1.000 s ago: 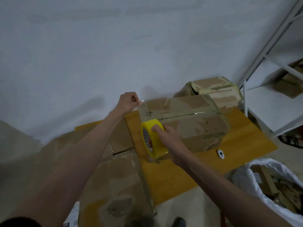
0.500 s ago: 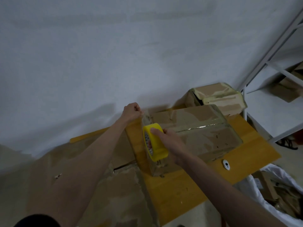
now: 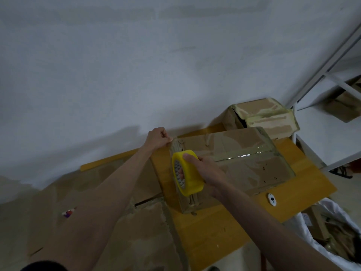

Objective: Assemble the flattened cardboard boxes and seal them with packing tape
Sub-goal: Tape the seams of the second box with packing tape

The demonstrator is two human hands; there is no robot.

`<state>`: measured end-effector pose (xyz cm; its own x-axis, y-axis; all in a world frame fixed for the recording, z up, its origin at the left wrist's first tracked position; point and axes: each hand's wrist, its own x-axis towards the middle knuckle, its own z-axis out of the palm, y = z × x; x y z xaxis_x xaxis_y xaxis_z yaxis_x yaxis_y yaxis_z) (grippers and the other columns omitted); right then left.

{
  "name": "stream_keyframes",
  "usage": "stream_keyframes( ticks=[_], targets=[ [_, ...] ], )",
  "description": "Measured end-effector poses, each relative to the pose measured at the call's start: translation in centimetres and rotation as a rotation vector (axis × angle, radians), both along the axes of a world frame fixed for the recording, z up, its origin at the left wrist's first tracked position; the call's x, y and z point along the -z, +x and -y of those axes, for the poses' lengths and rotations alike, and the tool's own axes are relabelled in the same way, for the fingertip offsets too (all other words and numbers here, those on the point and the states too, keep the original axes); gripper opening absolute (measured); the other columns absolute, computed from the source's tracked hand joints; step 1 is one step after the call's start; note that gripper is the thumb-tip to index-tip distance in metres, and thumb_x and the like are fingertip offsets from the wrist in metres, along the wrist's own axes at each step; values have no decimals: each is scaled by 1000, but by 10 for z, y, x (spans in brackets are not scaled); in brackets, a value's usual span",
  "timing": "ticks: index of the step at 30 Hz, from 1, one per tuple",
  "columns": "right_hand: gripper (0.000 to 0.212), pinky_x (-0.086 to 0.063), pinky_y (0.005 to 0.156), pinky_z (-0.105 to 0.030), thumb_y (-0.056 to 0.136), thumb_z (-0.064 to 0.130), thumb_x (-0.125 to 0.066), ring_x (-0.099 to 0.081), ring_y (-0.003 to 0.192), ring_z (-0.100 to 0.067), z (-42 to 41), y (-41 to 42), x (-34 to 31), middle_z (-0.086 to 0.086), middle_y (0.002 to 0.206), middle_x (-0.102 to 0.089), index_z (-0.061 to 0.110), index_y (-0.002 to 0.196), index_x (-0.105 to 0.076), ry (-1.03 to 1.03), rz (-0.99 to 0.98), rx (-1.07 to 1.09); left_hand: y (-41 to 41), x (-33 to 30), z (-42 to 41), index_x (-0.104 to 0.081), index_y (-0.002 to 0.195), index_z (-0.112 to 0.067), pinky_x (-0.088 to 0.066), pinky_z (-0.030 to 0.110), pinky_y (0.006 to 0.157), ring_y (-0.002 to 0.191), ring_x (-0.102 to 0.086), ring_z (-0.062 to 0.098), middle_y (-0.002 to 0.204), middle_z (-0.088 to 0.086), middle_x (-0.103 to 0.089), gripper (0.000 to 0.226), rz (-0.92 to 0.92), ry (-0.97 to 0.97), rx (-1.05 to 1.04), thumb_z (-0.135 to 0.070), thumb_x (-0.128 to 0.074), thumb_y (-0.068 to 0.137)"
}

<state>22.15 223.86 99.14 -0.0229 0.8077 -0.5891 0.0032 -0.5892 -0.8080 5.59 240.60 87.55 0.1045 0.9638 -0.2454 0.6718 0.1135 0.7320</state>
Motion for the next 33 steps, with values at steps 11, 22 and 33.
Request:
stream_keyframes(
  ticks=[11, 22, 33],
  targets=[
    [41, -62, 70, -37, 96, 37, -62, -72, 72, -24, -6, 0, 7, -19, 90, -75, -2, 101, -72, -12, 6, -1, 3, 1, 8, -47, 136, -22, -47, 39, 87, 108, -59, 30, 120, 11, -61, 50, -180, 127, 82, -31, -66, 91],
    [43, -59, 79, -45, 96, 41, -61, -71, 74, -25, 1, -8, 14, -18, 89, -75, 0, 107, -69, 38, 34, 17, -33, 14, 30, -68, 123, -1, -55, 48, 94, 117, -65, 31, 130, 15, -65, 68, -305, 784, 786, 24, -72, 61],
    [34, -57, 83, -44, 93, 35, -61, -72, 87, -30, 38, -13, 11, -13, 91, -76, 4, 102, -72, 10, 109, 44, -40, 22, 17, -23, 156, -14, -17, 31, 123, 151, -21, 15, 164, 4, -16, 73, -564, 549, 944, 11, -46, 91]
  ],
)
